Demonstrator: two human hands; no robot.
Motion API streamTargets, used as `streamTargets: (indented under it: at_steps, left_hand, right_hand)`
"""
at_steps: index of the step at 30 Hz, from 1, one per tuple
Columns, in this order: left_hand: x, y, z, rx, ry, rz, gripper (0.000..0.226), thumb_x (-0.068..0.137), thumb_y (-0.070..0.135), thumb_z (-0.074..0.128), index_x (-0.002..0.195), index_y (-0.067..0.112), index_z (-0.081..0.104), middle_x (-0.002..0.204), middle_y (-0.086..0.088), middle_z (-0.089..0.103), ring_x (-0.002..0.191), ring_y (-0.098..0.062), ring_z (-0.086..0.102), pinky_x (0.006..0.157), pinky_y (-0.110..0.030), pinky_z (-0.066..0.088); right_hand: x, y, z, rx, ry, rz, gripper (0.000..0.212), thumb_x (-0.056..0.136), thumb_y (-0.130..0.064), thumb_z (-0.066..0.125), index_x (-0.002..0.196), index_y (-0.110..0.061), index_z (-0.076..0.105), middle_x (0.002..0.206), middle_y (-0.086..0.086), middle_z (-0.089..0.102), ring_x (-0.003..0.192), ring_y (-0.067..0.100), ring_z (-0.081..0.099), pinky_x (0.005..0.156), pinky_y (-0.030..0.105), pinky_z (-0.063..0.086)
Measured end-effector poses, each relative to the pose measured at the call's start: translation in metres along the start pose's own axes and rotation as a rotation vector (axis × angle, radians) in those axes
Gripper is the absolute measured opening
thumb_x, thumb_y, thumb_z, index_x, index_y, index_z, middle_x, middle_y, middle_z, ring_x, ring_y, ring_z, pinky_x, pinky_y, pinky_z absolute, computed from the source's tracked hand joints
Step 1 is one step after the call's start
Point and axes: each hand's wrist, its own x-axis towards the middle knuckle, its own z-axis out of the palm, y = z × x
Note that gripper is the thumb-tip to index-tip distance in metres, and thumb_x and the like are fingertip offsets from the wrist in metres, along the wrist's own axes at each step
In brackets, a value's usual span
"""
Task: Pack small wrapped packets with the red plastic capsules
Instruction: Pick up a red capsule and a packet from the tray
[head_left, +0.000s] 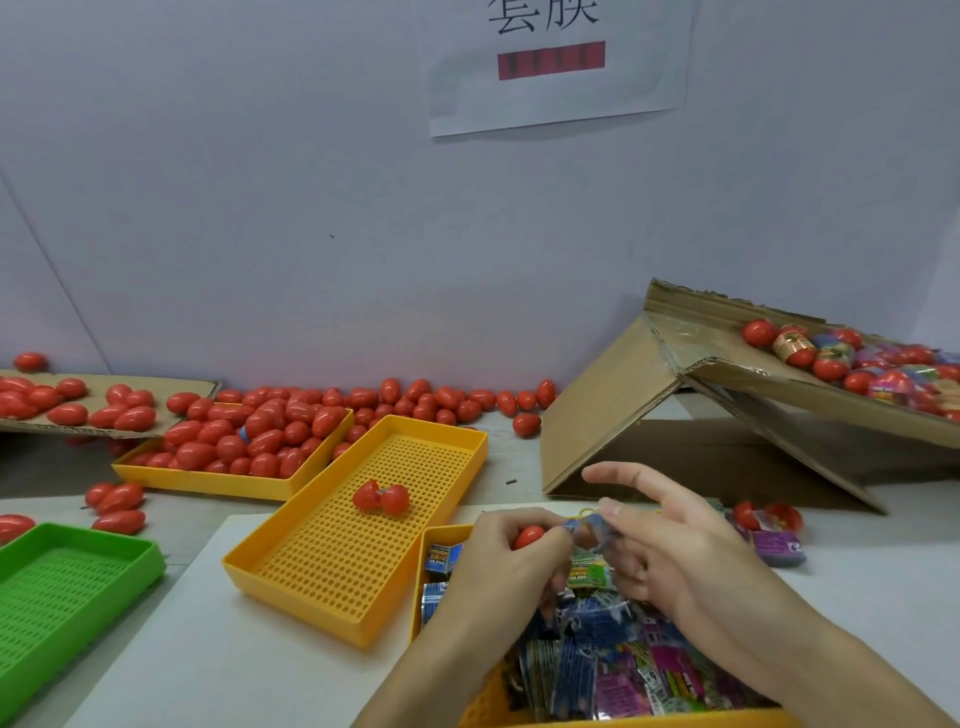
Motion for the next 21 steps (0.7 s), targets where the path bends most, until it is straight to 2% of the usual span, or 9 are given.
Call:
streamTargets:
  at_steps: [2,3,5,11,14,17,19,21]
  left_hand:
    - [0.0002,0.0019,-0.0007,-0.093,-0.026,-0.020,0.018,0.085,0.022,0.064,0.074,0.008,0.068,0.059,-0.003,0.048,0.051,-0.013,0.040,0.051,-0.026,0.042]
    - [0.0001,0.0026,-0.0009,-0.134,-0.037,-0.031,0.016,0.081,0.025,0.065,0.075,0.010,0.067,0.060,-0.004,0.048,0.051,-0.014,0.039,0.050,-0.026,0.042]
    - [0.0006,0.0022,-0.0008,-0.189,-0.055,-0.054,0.015,0.077,0.026,0.068,0.081,0.012,0.064,0.062,-0.004,0.049,0.051,-0.014,0.039,0.049,-0.026,0.041]
    - [0.0024,-0.0027,-0.0021,-0.117,-0.049,-0.044,0.018,0.085,0.030,0.071,0.088,0.015,0.062,0.063,-0.003,0.051,0.050,-0.012,0.042,0.050,-0.026,0.042]
    - [0.0024,-0.0041,-0.0015,-0.041,-0.025,-0.032,0.017,0.090,0.029,0.070,0.091,0.015,0.062,0.062,-0.001,0.051,0.049,-0.009,0.044,0.051,-0.026,0.043]
    - [0.0011,-0.0033,-0.0008,0.002,-0.004,-0.022,0.029,0.077,0.042,0.073,0.089,0.019,0.061,0.064,-0.001,0.049,0.050,-0.009,0.045,0.052,-0.025,0.044]
    - [0.0000,-0.0022,-0.0011,0.004,-0.004,-0.010,0.033,0.075,0.046,0.076,0.089,0.020,0.060,0.063,0.000,0.049,0.051,-0.009,0.045,0.052,-0.024,0.044]
    - [-0.0008,-0.0006,-0.0012,-0.023,-0.016,0.001,0.035,0.077,0.047,0.078,0.090,0.020,0.060,0.060,0.003,0.049,0.050,-0.009,0.045,0.052,-0.025,0.043]
  right_hand:
    - [-0.0030,0.0005,-0.0006,-0.064,-0.045,-0.018,0.039,0.064,-0.034,0.085,0.102,-0.034,0.072,0.075,0.008,0.062,0.057,0.011,0.047,0.048,0.024,0.037]
    - [-0.0039,0.0017,-0.0009,-0.115,-0.049,-0.033,0.043,0.063,-0.036,0.086,0.103,-0.037,0.071,0.081,0.009,0.066,0.059,0.011,0.050,0.050,0.023,0.039]
    - [-0.0045,0.0024,-0.0006,-0.186,-0.022,-0.045,0.040,0.068,-0.031,0.085,0.104,-0.039,0.069,0.091,0.011,0.070,0.064,0.012,0.057,0.053,0.022,0.042]
    - [-0.0053,0.0012,0.0013,-0.344,0.134,-0.110,0.035,0.086,-0.013,0.075,0.099,-0.045,0.068,0.088,-0.006,0.070,0.061,0.017,0.057,0.058,0.028,0.047]
    - [-0.0054,0.0016,0.0012,-0.444,0.203,-0.156,0.040,0.089,-0.010,0.068,0.093,-0.050,0.064,0.090,-0.009,0.070,0.059,0.023,0.057,0.056,0.030,0.048]
    - [-0.0047,0.0034,0.0008,-0.522,0.261,-0.203,0.043,0.089,-0.009,0.068,0.090,-0.051,0.061,0.091,-0.012,0.071,0.063,0.031,0.067,0.054,0.032,0.054]
    - [-0.0051,0.0040,0.0011,-0.558,0.274,-0.210,0.043,0.088,-0.009,0.069,0.090,-0.051,0.061,0.090,-0.013,0.072,0.067,0.029,0.071,0.059,0.039,0.060]
    - [-0.0053,0.0047,0.0010,-0.569,0.249,-0.193,0.037,0.089,-0.012,0.070,0.092,-0.048,0.062,0.085,-0.008,0.074,0.067,0.024,0.073,0.059,0.039,0.060]
